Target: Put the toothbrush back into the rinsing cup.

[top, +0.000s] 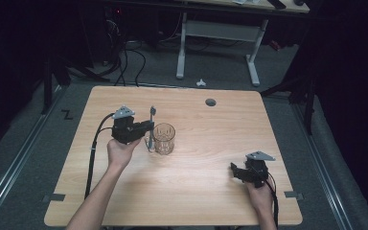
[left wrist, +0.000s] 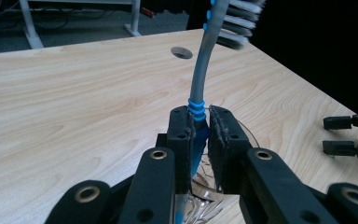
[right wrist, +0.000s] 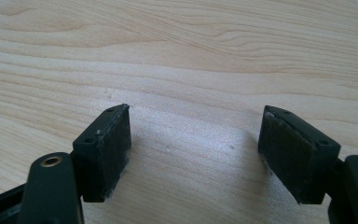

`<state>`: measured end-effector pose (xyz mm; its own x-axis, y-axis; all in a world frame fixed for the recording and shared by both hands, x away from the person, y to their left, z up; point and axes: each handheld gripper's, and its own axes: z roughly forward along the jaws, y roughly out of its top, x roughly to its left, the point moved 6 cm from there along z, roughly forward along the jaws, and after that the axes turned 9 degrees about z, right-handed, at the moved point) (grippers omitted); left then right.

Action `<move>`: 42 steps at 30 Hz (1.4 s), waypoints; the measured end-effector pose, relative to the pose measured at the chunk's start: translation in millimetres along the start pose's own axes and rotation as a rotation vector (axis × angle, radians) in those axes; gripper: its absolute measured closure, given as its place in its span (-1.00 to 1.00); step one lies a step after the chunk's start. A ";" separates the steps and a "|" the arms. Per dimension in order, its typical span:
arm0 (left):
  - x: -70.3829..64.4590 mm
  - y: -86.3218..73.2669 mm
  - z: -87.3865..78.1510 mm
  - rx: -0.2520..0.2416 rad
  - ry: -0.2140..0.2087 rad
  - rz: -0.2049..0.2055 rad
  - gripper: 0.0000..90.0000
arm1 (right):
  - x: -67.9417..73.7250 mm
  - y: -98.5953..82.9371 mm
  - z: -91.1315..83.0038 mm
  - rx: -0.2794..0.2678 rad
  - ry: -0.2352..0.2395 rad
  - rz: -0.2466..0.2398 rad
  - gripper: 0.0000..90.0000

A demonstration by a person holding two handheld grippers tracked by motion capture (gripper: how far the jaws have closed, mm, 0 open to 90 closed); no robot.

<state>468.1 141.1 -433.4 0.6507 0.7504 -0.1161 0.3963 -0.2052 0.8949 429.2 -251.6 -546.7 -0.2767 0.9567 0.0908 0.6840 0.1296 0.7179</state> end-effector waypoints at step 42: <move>-0.9 -26.1 -0.4 0.087 0.067 0.051 0.36 | 0.0 0.0 0.0 0.000 0.000 -0.001 -0.43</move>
<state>456.9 146.0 -456.6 0.6279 0.7772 -0.0401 0.4204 -0.2953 0.8579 429.3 -251.6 -546.7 -0.2777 0.9564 0.0902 0.6836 0.1308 0.7180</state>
